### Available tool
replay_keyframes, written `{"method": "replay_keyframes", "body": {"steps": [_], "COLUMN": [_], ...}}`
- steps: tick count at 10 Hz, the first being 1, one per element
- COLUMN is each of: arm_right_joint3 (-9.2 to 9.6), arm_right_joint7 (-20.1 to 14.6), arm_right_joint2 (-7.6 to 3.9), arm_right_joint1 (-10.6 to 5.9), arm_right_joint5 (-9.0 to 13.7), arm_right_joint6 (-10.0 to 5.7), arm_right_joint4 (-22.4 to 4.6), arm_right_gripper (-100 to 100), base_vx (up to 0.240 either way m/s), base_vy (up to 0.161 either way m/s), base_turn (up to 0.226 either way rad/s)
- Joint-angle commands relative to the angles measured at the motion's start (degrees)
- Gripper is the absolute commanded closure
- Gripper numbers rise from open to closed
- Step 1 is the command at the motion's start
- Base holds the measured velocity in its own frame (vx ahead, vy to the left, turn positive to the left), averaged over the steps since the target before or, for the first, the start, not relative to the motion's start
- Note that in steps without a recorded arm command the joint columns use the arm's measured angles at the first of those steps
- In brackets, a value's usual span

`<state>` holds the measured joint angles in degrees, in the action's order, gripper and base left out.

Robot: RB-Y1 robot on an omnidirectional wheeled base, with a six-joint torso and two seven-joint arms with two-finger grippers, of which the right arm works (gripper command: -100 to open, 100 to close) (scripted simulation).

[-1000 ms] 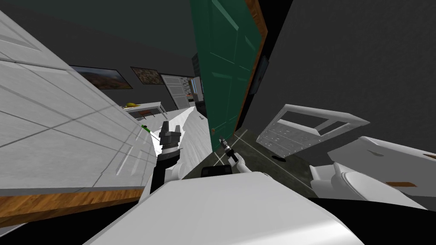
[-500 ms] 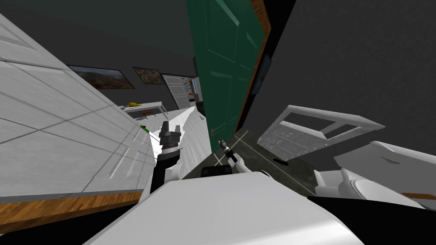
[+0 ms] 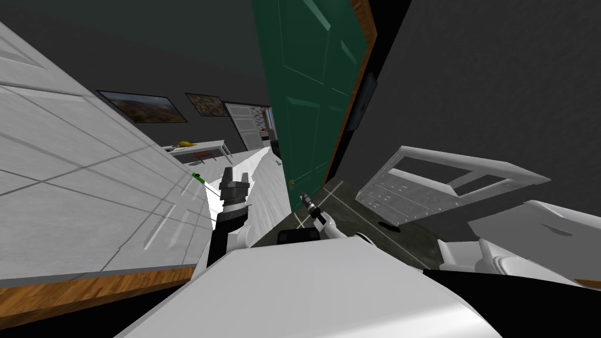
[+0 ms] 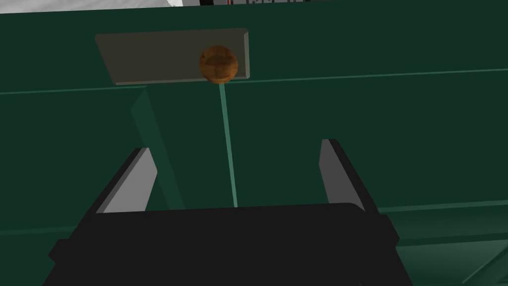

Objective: Push the door open

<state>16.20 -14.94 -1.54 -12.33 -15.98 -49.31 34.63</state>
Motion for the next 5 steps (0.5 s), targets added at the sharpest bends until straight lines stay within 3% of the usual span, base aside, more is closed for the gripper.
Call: {"method": "replay_keyframes", "body": {"steps": [1, 3, 4, 5], "arm_right_joint3": [0.09, 0.41, 0.20, 0.07], "arm_right_joint7": [-0.1, -0.6, -0.2, 0.0], "arm_right_joint2": [0.47, 1.06, 0.97, 0.10], "arm_right_joint1": [-0.79, -1.77, -1.57, -1.50], "arm_right_joint5": [-0.2, -0.7, -0.5, -0.4], "arm_right_joint6": [-0.46, -0.79, -0.94, -1.08], "arm_right_joint4": [-2.0, -4.5, -4.0, -4.2], "arm_right_gripper": [-100, -100, -100, -100], "base_vx": [0.048, 0.052, 0.028, 0.072], "base_vy": [-0.040, -0.054, -0.033, 0.044], "base_turn": [0.037, 0.039, 0.017, 0.034]}}
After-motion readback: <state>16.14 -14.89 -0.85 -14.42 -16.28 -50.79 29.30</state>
